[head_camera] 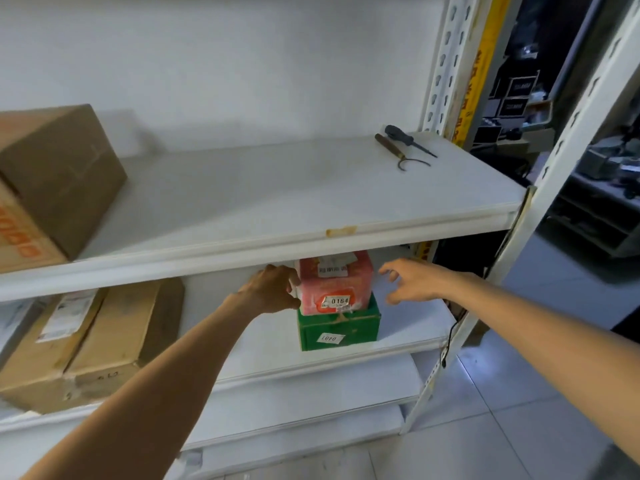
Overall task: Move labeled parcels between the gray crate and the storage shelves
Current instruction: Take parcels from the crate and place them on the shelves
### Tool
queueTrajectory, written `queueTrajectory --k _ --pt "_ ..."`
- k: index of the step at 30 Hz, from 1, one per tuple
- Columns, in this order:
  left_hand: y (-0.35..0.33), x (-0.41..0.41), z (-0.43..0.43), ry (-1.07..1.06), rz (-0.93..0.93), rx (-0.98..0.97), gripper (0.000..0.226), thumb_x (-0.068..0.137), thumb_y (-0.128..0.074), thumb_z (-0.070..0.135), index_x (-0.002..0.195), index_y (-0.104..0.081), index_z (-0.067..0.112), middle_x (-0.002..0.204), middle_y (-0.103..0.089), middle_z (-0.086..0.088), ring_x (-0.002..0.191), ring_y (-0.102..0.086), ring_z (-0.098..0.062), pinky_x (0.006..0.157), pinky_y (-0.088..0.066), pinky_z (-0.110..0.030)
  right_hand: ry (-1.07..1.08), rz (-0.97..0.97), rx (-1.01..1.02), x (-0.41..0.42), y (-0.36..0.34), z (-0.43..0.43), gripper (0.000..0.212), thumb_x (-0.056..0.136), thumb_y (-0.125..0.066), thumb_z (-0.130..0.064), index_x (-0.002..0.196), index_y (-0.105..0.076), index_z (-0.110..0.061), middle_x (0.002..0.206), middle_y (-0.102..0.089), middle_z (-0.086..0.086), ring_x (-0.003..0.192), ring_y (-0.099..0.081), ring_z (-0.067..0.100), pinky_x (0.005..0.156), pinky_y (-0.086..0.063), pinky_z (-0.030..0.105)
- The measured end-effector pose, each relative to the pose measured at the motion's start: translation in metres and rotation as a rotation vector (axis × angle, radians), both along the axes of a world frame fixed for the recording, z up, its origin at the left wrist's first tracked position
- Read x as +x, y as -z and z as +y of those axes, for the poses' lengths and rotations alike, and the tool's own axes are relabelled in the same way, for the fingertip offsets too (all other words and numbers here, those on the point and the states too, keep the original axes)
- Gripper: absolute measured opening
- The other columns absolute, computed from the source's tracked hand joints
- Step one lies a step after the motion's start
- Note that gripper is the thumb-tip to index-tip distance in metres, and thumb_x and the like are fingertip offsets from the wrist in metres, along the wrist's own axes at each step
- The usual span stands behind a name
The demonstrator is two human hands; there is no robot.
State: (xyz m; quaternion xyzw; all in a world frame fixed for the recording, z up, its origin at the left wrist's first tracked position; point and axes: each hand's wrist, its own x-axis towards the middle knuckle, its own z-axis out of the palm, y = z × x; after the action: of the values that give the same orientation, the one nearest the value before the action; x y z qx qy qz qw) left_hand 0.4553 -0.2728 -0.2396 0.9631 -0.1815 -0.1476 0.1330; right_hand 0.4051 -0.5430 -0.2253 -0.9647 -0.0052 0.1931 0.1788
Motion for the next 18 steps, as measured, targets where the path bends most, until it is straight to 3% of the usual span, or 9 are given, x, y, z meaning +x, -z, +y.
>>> queueTrajectory --k 3,8,11,13,16,18 --pt "0.012 0.011 -0.005 -0.108 0.013 -0.107 0.044 0.081 -0.075 0.033 0.120 -0.059 0.019 0.116 -0.064 0.002 0.096 -0.057 -0.012 0.084 -0.044 -0.024 0.037 -0.013 0.105 0.018 0.007 -0.005 0.077 0.084 -0.074 -0.030 0.147 -0.035 -0.013 0.138 -0.050 0.007 0.123 -0.052 0.023 0.097 -0.043 0.030" --pt "0.029 0.022 -0.025 -0.234 0.091 -0.411 0.051 0.079 -0.078 0.028 0.124 -0.058 0.013 0.113 -0.061 0.002 0.095 -0.054 -0.012 0.068 -0.042 -0.014 0.084 -0.138 0.406 0.043 0.030 0.009 0.058 0.083 -0.075 -0.032 0.134 -0.051 -0.018 0.127 -0.055 -0.005 0.119 -0.050 0.015 0.093 -0.040 0.024" --pt "0.042 0.030 -0.030 -0.386 0.149 -0.611 0.043 0.081 -0.076 0.022 0.120 -0.061 0.012 0.114 -0.063 -0.003 0.100 -0.060 -0.022 0.081 -0.052 -0.028 0.170 -0.188 0.530 0.056 0.052 0.020 0.047 0.080 -0.077 -0.034 0.121 -0.060 -0.018 0.118 -0.063 -0.007 0.110 -0.058 0.015 0.093 -0.049 0.031" --pt "0.050 0.032 -0.031 -0.483 0.247 -0.787 0.046 0.081 -0.074 0.009 0.124 -0.058 0.008 0.120 -0.063 -0.012 0.102 -0.063 -0.029 0.085 -0.055 -0.040 0.267 -0.168 0.689 0.064 0.068 0.020 0.047 0.075 -0.081 -0.030 0.116 -0.063 -0.015 0.111 -0.069 -0.001 0.107 -0.064 0.020 0.086 -0.055 0.034" --pt "0.056 0.031 -0.035 -0.558 0.365 -0.978 0.057 0.081 -0.066 -0.010 0.134 -0.047 0.000 0.113 -0.064 -0.014 0.083 -0.065 -0.025 0.080 -0.055 -0.045 0.303 -0.098 0.857 0.066 0.076 0.019 0.047 0.080 -0.077 -0.016 0.122 -0.056 -0.015 0.106 -0.068 -0.004 0.101 -0.065 0.016 0.066 -0.053 0.023" --pt "0.057 0.031 -0.036 -0.571 0.404 -1.047 0.063 0.079 -0.064 -0.013 0.136 -0.044 0.003 0.111 -0.066 -0.014 0.079 -0.065 -0.021 0.071 -0.057 -0.040 0.308 -0.046 0.933 0.064 0.080 0.020 0.049 0.083 -0.074 -0.016 0.125 -0.051 -0.023 0.108 -0.067 -0.009 0.101 -0.064 0.016 0.073 -0.056 0.037"
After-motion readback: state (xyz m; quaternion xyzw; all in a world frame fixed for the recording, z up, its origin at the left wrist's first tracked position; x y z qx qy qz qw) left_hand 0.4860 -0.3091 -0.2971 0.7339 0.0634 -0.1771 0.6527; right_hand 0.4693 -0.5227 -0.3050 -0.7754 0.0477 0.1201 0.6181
